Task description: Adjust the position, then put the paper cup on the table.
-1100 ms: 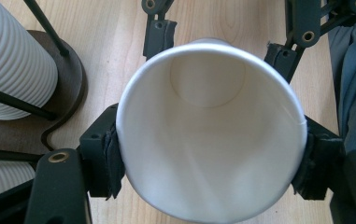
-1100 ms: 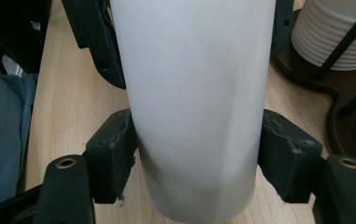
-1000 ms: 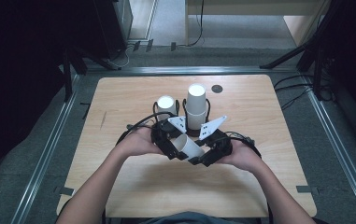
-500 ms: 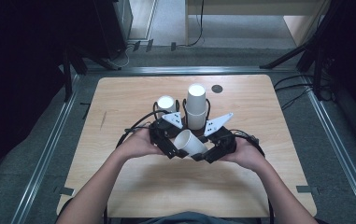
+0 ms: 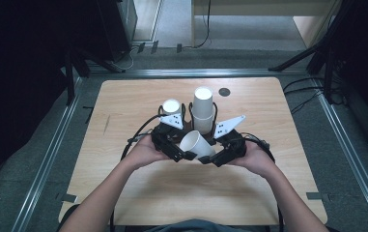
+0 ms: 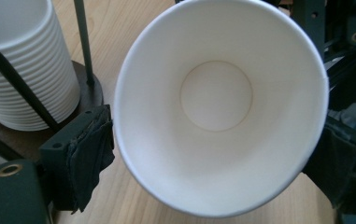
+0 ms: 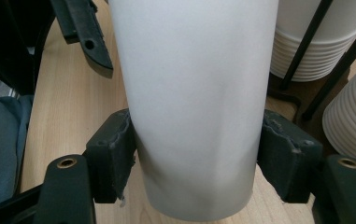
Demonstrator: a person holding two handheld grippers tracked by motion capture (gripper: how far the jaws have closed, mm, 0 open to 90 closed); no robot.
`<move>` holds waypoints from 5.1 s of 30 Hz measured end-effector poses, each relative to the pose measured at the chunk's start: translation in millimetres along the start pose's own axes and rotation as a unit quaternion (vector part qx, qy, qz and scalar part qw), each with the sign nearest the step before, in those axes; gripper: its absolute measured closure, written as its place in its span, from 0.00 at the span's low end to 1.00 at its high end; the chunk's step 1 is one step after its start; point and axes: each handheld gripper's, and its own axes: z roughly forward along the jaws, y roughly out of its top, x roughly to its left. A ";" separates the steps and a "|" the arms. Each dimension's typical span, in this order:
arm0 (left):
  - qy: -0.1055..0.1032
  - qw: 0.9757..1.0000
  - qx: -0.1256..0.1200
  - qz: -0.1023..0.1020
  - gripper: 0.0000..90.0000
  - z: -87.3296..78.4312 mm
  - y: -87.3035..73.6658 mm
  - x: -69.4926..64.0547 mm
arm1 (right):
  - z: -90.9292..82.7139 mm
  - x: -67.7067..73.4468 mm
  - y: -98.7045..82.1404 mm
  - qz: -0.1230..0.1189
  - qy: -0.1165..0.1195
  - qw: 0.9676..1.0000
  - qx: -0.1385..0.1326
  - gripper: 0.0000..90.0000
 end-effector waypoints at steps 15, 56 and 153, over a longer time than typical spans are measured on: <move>-0.017 0.999 -0.038 -0.034 0.15 1.9 -2.3 1.9 | -2.0 -2.2 0.0 0.007 0.006 1.000 -0.018 0.36; 0.014 1.000 -0.009 0.004 0.28 -8.2 1.1 -6.5 | -3.9 7.5 -6.6 0.000 -0.013 1.000 0.023 0.26; 0.175 0.976 0.036 -0.122 0.28 -117.1 -78.5 67.8 | -40.5 -28.0 -27.0 0.038 -0.092 0.995 -0.006 0.26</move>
